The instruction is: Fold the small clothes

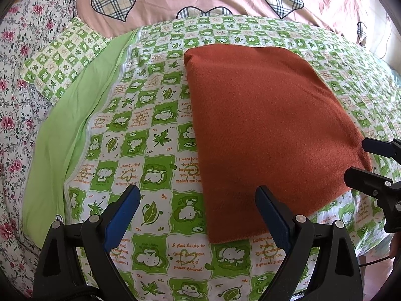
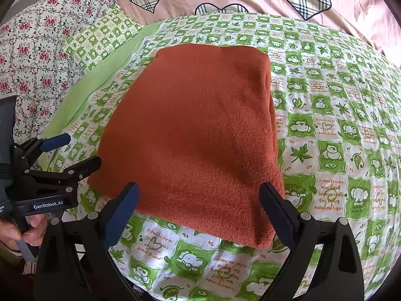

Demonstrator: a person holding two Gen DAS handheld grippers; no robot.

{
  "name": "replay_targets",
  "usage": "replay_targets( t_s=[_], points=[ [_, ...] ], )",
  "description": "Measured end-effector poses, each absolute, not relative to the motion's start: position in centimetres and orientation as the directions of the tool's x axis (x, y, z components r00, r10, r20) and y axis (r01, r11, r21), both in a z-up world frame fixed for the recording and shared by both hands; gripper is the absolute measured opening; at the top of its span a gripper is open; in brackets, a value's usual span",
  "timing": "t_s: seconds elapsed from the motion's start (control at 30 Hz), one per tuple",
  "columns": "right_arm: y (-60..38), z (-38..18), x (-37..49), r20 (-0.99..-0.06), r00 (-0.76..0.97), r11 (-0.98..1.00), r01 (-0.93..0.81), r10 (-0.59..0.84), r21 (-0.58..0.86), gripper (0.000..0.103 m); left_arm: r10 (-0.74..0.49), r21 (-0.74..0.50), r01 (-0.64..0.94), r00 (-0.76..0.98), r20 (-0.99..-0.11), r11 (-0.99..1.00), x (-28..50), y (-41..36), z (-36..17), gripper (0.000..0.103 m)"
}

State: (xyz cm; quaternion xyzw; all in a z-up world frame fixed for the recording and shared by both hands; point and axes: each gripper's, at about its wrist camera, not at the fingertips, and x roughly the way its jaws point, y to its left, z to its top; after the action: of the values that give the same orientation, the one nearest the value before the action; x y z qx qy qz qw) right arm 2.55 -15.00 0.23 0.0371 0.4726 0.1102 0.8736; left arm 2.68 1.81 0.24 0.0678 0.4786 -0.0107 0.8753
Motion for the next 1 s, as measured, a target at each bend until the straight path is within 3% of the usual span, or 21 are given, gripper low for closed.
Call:
replay_targets(
  t_s=[1.0],
  points=[
    [-15.16,0.17,2.84,-0.819,0.524,0.972,-0.154,0.232,0.177,0.096,0.027,0.097,0.100,0.540,-0.841,0.990,2.78,1.42,0.41,0.093]
  ],
)
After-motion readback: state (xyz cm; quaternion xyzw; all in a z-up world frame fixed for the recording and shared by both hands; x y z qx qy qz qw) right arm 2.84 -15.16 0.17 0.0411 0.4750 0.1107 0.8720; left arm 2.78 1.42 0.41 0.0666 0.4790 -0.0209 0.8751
